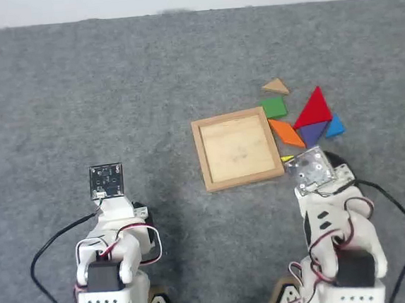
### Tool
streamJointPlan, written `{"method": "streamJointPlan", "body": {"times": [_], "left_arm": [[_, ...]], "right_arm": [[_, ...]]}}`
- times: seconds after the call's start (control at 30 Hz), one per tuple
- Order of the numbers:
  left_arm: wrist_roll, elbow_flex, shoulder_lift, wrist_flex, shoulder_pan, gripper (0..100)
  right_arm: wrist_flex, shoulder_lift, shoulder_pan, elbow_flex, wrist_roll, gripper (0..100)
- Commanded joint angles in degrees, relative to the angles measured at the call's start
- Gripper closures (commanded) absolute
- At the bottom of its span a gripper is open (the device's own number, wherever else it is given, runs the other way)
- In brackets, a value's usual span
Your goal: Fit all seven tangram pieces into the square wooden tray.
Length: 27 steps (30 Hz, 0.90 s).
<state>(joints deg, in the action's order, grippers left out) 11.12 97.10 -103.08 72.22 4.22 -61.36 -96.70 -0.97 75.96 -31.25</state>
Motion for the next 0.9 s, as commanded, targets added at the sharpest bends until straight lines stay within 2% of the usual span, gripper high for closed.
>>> {"method": "streamJointPlan", "body": {"times": [0.0, 0.13, 0.27, 0.37, 0.57, 0.77, 0.87], "left_arm": [[-0.62, -0.66, -1.14, 0.09, 0.35, 99], [-0.62, -0.66, -1.14, 0.09, 0.35, 99], [-0.62, -0.66, -1.14, 0.09, 0.35, 99], [-0.62, -0.66, -1.14, 0.09, 0.35, 99], [-0.62, -0.66, -1.14, 0.09, 0.35, 99], [-0.62, -0.66, -1.14, 0.09, 0.35, 99], [-0.62, -0.66, -1.14, 0.09, 0.35, 99]], "right_arm": [[2.68, 12.79, -0.04, -8.62, 1.41, 92.2], [3.91, 32.66, 0.31, -21.1, 1.49, 92.2], [0.92, 52.35, 0.48, -36.75, 1.85, 92.1], [-3.3, 65.63, 0.48, -47.74, 6.33, 90.0], [-8.4, 88.92, 0.57, -67.52, 16.53, 75.3], [-11.21, 110.29, 1.01, -84.48, 26.02, 74.3], [-11.3, 120.48, 1.98, -92.4, 28.48, 74.2]]}}
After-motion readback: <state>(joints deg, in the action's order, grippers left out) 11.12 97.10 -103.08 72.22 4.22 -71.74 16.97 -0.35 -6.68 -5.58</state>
